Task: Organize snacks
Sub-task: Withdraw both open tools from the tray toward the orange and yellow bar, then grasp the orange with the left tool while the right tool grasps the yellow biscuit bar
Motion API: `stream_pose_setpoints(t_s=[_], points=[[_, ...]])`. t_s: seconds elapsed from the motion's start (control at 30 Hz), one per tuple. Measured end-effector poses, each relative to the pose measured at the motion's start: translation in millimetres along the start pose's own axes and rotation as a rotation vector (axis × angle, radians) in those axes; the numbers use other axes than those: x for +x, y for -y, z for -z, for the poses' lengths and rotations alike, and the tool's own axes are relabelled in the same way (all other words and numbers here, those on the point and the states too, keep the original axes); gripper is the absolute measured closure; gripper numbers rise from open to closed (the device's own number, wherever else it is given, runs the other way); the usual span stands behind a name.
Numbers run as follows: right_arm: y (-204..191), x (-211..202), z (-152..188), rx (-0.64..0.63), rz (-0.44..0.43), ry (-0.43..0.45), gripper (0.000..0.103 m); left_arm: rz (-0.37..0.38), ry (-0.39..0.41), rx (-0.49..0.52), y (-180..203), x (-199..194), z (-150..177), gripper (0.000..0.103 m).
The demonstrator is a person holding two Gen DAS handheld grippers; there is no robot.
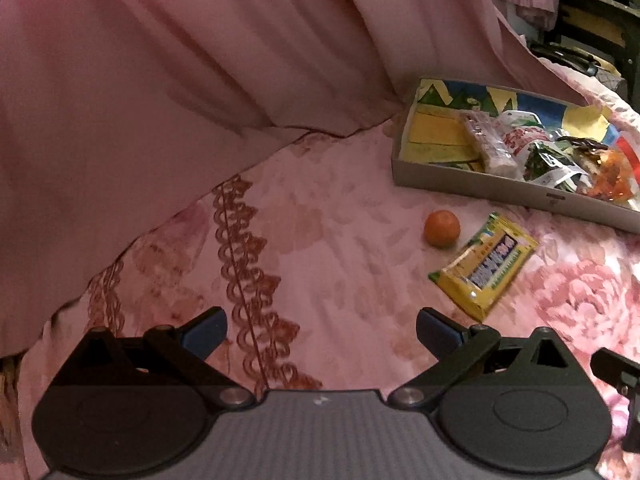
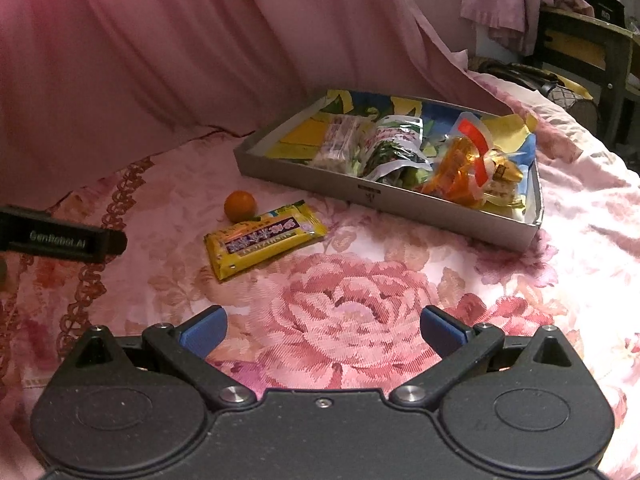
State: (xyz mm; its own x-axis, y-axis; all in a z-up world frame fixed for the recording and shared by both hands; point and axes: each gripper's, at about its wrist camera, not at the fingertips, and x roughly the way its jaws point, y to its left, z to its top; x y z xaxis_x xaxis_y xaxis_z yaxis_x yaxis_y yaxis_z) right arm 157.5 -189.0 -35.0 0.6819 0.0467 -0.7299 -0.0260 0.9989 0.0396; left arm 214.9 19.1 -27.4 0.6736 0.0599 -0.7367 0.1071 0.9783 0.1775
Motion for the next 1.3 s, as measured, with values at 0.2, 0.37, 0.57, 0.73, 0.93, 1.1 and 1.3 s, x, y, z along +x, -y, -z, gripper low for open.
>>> stream_pose_setpoints(t_s=[0.2, 0.37, 0.57, 0.73, 0.93, 1.1, 1.3], points=[[-3.0, 18.7, -6.8, 0.015, 0.016, 0.012, 0.001, 0.032, 0.022, -0.020, -4.5, 18.8, -15.7, 0.000], [-5.8, 35.4, -12.2, 0.038, 0.027, 0.022, 0.001, 0.080, 0.027, -0.054, -9.8, 37.3, -23.9, 0.000], [-10.2, 50.7, -16.3, 0.047, 0.036, 0.019, 0.001, 0.151, 0.001, -0.139, -16.8, 65.2, -28.3, 0.000], [-14.7, 59.1, -18.6, 0.054, 0.037, 0.024, 0.001, 0.186, -0.002, -0.187, -19.8, 79.1, -31.8, 0.000], [-28.6, 75.1, -20.4, 0.034, 0.017, 0.032, 0.001, 0.260, 0.026, -0.182, -15.8, 90.2, -36.6, 0.000], [-46.6, 93.6, -22.4, 0.000, 0.004, 0.035, 0.001, 0.346, 0.042, -0.177, -9.7, 100.2, -39.9, 0.000], [-66.4, 108.6, -27.3, -0.035, 0.022, 0.070, 0.001, 0.374, 0.037, -0.138, -1.2, 108.8, -41.2, 0.000]])
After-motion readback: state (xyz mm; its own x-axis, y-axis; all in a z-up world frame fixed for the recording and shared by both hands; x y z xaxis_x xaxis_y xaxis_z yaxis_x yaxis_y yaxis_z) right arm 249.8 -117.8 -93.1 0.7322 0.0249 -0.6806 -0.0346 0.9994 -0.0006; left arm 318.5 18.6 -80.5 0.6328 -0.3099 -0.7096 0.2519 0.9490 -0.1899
